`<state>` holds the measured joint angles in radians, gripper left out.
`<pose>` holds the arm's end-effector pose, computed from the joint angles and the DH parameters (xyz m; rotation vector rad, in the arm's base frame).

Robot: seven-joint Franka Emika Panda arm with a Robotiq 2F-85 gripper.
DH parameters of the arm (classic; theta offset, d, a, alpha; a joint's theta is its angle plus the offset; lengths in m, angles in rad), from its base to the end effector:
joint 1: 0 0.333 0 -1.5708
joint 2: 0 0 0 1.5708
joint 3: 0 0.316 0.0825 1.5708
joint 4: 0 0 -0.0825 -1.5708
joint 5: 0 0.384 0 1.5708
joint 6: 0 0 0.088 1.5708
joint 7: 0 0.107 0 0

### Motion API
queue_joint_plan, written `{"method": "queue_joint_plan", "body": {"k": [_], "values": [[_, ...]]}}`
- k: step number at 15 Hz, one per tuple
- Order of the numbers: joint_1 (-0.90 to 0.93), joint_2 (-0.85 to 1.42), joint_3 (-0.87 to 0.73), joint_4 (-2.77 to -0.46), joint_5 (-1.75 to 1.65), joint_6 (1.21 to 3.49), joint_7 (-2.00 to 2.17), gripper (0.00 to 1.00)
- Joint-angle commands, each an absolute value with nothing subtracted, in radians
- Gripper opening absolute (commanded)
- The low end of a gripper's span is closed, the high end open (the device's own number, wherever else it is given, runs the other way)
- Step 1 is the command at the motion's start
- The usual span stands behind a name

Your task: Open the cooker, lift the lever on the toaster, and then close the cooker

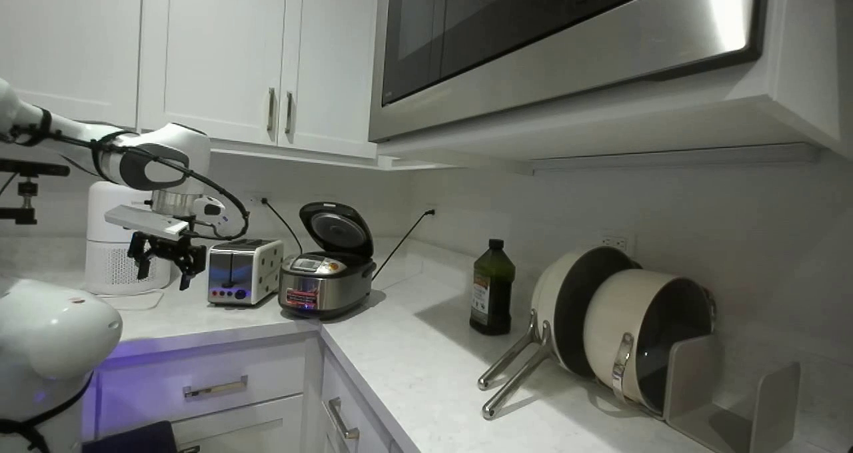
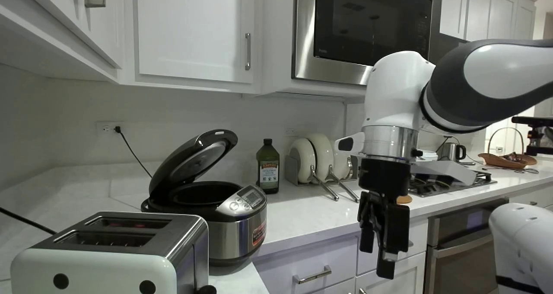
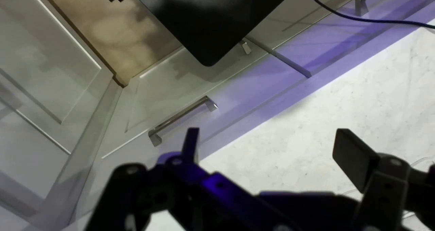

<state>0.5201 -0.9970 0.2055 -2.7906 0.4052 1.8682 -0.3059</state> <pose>0.1865 0.2033 0.4655 -2.6610 -1.1858 -0.0525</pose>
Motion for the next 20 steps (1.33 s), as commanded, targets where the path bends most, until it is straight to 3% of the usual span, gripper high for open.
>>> {"method": "queue_joint_plan", "body": {"k": [1, 8, 9, 11, 16, 20], "values": [[0.566, -0.873, 0.233, -2.786, 0.457, 1.994, -0.359, 1.00], [0.649, -0.590, 0.273, -2.742, 0.448, 2.378, -0.342, 1.00], [0.658, -0.555, 0.269, -2.732, 0.439, 2.419, -0.338, 0.75], [0.676, -0.464, 0.260, -2.698, 0.427, 2.488, -0.337, 0.68], [0.680, -0.290, 0.262, -2.585, 0.407, 2.537, -0.332, 0.27], [0.663, -0.203, 0.282, -2.509, 0.394, 2.572, -0.330, 0.01]]}}
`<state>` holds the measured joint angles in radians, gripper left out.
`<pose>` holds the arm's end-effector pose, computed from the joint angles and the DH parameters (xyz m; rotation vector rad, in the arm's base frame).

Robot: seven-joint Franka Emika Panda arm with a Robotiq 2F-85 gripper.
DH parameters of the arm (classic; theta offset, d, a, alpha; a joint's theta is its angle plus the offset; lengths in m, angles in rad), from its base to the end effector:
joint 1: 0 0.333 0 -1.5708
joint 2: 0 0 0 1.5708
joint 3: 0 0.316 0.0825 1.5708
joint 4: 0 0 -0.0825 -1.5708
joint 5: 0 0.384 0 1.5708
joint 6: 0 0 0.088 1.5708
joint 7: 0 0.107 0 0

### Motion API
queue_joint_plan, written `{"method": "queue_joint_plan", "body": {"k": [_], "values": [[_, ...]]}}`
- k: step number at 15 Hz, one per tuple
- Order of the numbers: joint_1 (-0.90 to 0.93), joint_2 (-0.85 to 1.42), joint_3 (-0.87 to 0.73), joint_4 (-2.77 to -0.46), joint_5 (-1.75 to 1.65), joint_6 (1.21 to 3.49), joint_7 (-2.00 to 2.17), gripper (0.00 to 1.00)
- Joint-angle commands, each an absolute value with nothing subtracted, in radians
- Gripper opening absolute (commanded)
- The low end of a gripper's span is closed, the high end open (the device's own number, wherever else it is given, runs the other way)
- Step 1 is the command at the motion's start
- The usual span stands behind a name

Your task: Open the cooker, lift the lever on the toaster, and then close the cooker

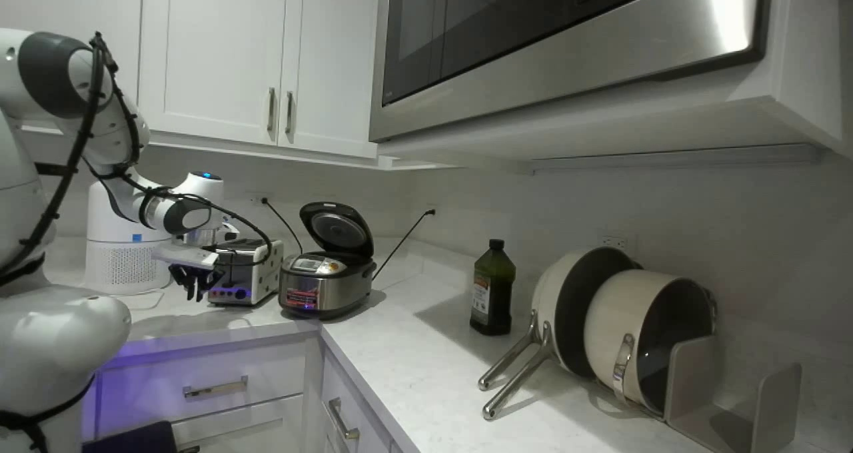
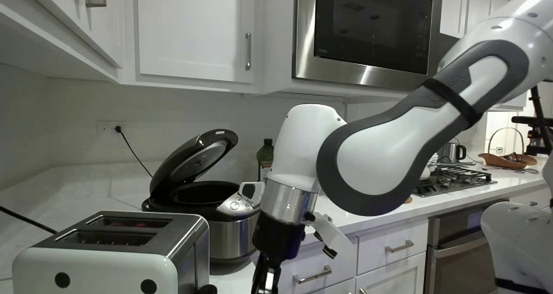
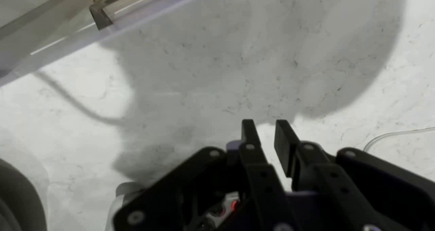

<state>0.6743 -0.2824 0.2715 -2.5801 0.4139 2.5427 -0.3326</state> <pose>0.2647 0.3565 0.3786 -2.5446 -1.3282 -0.2494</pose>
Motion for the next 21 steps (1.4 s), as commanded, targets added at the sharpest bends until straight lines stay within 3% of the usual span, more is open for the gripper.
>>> {"method": "queue_joint_plan", "body": {"k": [1, 21], "values": [[0.660, -0.182, 0.284, -2.489, 0.392, 2.580, -0.328, 0.00], [0.559, 0.017, 0.389, -2.337, 0.302, 2.687, -0.327, 0.00]]}}
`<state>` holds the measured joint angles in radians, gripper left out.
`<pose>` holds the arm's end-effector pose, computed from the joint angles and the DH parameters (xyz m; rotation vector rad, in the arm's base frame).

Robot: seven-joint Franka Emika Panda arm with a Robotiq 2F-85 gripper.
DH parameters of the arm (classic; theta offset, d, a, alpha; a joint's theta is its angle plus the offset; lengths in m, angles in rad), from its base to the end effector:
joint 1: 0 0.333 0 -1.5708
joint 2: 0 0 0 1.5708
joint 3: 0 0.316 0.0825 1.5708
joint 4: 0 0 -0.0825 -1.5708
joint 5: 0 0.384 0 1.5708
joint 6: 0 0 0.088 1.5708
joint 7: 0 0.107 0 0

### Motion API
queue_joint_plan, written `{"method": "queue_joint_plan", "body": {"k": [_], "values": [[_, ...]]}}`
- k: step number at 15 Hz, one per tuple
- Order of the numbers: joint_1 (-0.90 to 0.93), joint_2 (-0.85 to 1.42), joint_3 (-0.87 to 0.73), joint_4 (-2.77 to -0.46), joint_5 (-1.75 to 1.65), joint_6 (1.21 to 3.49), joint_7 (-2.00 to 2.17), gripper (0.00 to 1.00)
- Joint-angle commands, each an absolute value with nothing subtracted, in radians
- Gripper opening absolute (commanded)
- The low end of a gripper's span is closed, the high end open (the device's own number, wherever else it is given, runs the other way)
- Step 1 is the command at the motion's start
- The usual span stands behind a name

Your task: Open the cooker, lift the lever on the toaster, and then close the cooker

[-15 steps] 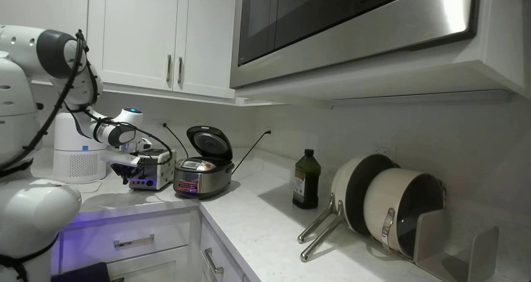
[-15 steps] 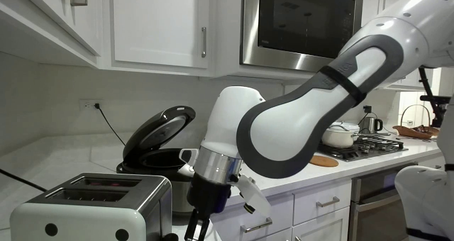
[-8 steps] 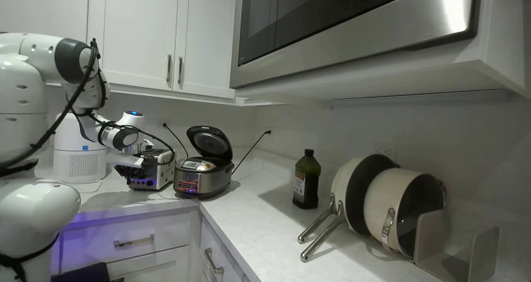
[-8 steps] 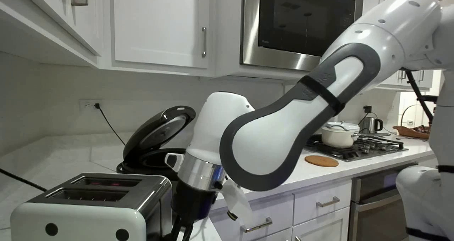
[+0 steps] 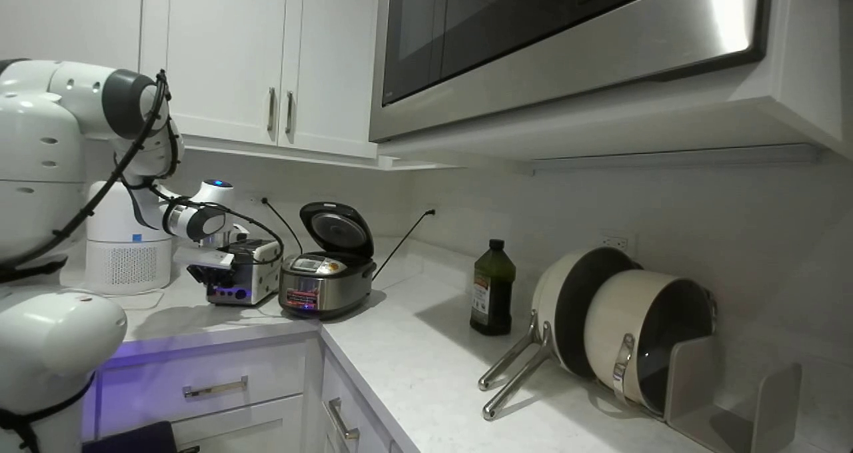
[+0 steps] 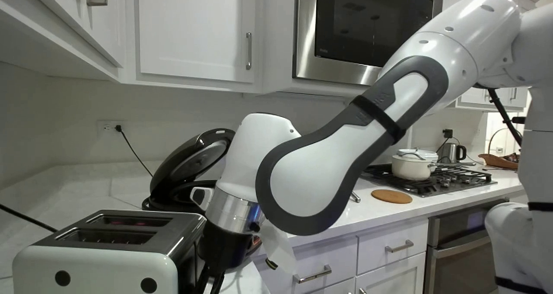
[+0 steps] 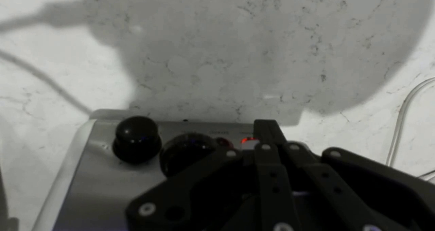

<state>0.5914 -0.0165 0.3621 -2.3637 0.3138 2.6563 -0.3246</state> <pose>0.3105 0.4228 0.3635 -2.4893 -1.3981 -0.3379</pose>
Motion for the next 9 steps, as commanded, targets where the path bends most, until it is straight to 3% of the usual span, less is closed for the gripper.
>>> {"method": "queue_joint_plan", "body": {"k": [1, 9], "values": [[0.556, 0.017, 0.393, -2.340, 0.297, 2.690, -0.325, 0.00], [0.555, -0.058, 0.441, -2.472, 0.194, 2.843, -0.274, 0.00]]}}
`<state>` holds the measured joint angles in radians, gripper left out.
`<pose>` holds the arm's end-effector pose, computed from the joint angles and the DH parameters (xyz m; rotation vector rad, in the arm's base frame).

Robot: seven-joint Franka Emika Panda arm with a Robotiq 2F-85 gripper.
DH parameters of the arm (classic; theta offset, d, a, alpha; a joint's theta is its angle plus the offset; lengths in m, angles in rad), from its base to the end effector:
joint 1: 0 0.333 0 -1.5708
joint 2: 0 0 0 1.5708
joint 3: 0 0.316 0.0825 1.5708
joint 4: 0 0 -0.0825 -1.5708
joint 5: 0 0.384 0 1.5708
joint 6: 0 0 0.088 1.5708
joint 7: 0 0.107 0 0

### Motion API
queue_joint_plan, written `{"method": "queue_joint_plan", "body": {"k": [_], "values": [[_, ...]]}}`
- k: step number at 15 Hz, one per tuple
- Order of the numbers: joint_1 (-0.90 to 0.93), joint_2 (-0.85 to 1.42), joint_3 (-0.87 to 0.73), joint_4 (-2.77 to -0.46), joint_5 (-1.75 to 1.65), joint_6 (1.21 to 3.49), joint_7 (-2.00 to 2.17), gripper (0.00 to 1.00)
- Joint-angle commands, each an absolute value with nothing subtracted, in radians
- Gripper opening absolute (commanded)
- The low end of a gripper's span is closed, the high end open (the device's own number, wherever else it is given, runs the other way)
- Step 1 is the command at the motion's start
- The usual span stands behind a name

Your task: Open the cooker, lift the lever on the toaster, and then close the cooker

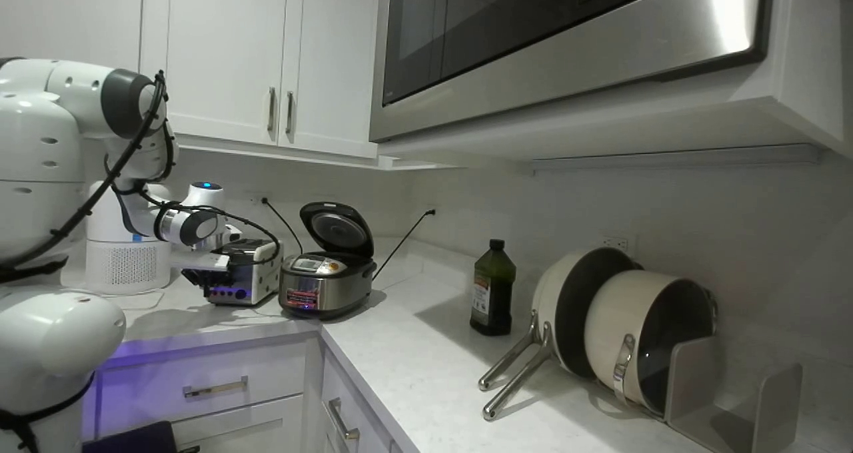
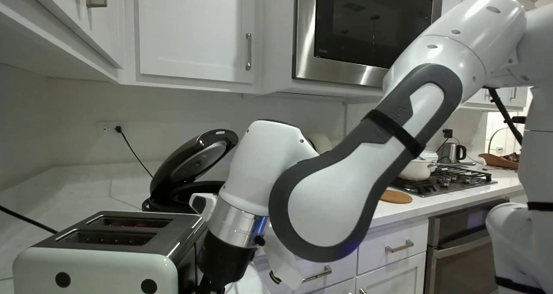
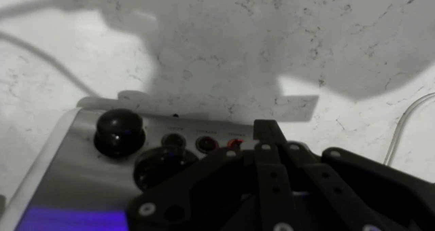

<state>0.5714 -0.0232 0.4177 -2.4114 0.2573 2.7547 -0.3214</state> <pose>0.2930 0.4268 0.3570 -2.4514 -1.4886 -0.4358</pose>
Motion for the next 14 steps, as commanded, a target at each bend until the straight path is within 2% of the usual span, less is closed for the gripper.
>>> {"method": "queue_joint_plan", "body": {"k": [1, 7, 11, 14], "values": [[0.555, -0.070, 0.444, -2.493, 0.177, 2.868, -0.259, 0.00], [0.545, -0.117, 0.445, -2.537, 0.036, 2.897, -0.140, 0.00], [0.542, -0.175, 0.445, -2.535, 0.019, 2.827, -0.068, 0.00], [0.533, -0.238, 0.452, -2.517, 0.010, 2.690, 0.001, 0.00]]}}
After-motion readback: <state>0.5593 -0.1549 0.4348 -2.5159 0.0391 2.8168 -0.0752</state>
